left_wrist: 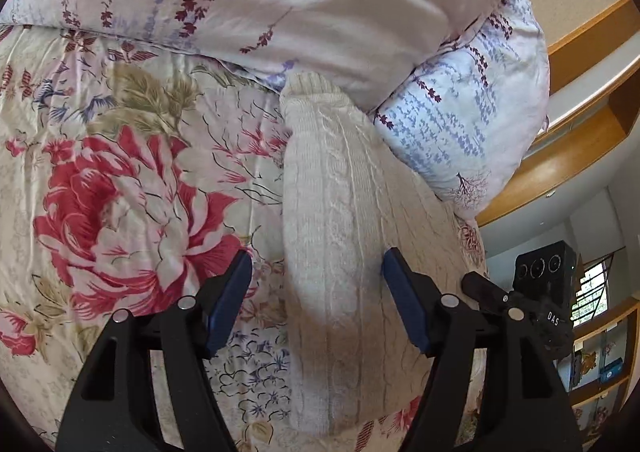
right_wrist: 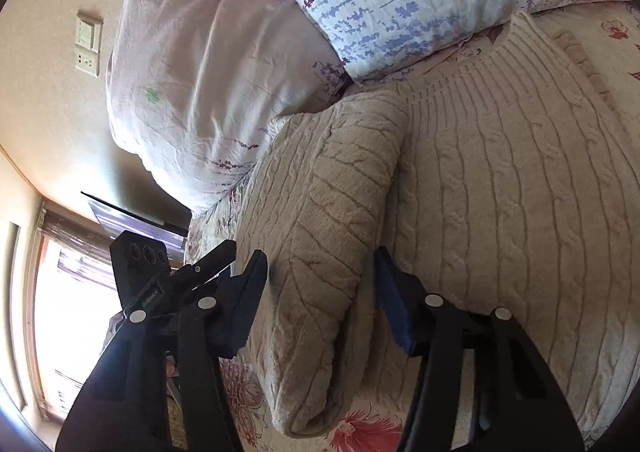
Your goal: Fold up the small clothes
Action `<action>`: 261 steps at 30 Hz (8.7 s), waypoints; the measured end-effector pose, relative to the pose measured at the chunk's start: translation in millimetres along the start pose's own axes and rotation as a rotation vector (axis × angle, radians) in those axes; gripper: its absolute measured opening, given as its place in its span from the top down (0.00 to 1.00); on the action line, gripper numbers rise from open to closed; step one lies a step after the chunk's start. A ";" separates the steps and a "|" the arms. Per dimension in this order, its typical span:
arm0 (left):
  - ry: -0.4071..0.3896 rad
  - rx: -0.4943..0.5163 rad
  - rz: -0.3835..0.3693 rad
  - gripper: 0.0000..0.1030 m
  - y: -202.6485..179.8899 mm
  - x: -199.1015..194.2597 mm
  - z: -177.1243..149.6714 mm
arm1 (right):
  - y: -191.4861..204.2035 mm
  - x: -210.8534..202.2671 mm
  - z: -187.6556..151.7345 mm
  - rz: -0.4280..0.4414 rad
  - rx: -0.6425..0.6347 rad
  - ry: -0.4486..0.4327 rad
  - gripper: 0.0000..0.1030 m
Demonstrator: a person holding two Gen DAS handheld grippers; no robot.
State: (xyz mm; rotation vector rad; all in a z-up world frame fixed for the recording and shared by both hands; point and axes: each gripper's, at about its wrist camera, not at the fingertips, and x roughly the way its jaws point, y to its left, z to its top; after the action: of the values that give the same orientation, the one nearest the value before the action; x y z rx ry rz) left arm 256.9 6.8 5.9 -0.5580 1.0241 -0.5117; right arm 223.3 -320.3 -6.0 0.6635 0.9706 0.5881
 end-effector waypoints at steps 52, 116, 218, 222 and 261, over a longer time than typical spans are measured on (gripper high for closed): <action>0.160 0.120 -0.075 0.26 -70.1 51.3 -41.1 | -37.5 -61.9 27.7 -0.566 -0.284 -0.223 0.75; 0.077 0.466 0.131 0.47 -148.8 63.1 -12.0 | -91.6 -98.1 74.8 -0.334 0.094 -0.337 0.91; -0.028 0.022 0.075 0.65 15.3 -3.9 46.5 | -34.5 -17.1 33.0 -0.134 -0.014 -0.181 0.91; -0.041 0.075 0.151 0.65 9.8 1.6 43.9 | -45.8 -6.8 29.8 -0.203 0.057 -0.168 0.91; -0.195 0.347 0.364 0.05 -33.4 -83.5 -136.0 | 61.8 -75.1 -135.2 -0.561 -0.306 -0.391 0.01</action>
State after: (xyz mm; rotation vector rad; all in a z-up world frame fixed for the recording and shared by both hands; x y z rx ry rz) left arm 95.1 8.7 25.9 -0.1042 0.8031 -0.2936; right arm 61.1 -300.2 26.0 0.1980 0.6364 0.0933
